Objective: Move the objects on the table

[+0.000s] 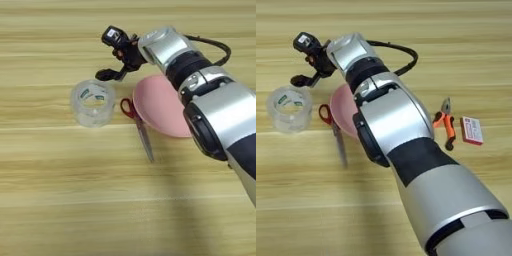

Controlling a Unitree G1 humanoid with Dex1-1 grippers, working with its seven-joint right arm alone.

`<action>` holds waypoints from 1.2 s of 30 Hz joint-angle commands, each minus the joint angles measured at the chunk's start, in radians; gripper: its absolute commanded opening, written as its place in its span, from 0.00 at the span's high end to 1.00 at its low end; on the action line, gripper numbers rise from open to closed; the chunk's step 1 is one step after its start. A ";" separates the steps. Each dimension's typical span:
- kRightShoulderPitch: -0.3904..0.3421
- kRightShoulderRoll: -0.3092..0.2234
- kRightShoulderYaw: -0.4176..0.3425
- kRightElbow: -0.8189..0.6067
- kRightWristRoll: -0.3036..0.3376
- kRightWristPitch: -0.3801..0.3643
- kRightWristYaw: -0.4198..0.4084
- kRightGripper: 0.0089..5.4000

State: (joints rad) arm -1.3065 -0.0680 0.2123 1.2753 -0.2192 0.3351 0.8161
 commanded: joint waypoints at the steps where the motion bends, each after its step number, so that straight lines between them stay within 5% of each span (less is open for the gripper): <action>1: -0.058 -0.012 0.001 -0.036 -0.008 -0.037 -0.023 0.01; 32: 0.038 0.046 0.004 0.006 -0.023 -0.072 -0.054 0.01; 36: 0.050 0.051 0.001 0.013 -0.023 -0.074 -0.058 0.10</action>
State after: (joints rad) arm -1.2047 -0.0030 0.2233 1.3214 -0.2454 0.2788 0.7771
